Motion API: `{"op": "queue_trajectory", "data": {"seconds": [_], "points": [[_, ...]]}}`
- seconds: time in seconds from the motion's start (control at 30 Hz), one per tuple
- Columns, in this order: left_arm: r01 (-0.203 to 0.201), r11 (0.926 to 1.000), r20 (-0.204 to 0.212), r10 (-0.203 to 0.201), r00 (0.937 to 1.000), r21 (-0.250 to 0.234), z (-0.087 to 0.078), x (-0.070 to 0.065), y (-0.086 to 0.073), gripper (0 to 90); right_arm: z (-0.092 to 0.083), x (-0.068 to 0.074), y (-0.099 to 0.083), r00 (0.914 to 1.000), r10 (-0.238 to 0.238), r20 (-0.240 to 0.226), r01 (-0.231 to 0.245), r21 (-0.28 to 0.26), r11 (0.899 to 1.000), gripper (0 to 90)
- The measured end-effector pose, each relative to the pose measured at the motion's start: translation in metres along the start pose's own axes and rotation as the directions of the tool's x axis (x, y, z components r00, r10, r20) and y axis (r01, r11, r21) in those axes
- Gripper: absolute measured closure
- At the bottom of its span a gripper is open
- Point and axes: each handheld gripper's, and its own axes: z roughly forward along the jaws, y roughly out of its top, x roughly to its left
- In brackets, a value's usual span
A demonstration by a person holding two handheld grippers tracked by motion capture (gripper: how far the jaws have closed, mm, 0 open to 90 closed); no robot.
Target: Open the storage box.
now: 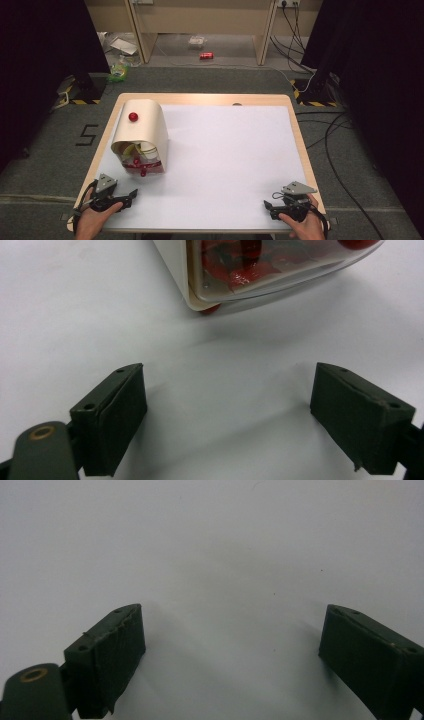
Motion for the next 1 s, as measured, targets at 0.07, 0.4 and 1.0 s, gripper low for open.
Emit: {"op": "queue_trajectory", "data": {"seconds": [0.07,0.4,1.0], "points": [[-0.002,1.0,-0.002,0.002,1.0,0.0,0.0,0.0,0.0,14.1,0.0,0.0,0.0,1.0,0.0,0.0,0.0,0.0,1.0,11.3],[-0.024,0.9996,0.008,0.024,0.9997,-0.018,-0.003,-0.002,0.0,15.4,0.0,-0.001,-0.001,0.9999,-0.011,-0.005,0.011,-0.008,1.0,10.8],[-0.147,0.9688,0.043,0.159,0.9864,-0.199,-0.03,-0.032,0.02,15.8,0.001,-0.002,-0.001,0.9999,-0.014,-0.009,0.014,-0.015,1.0,10.4]]}}
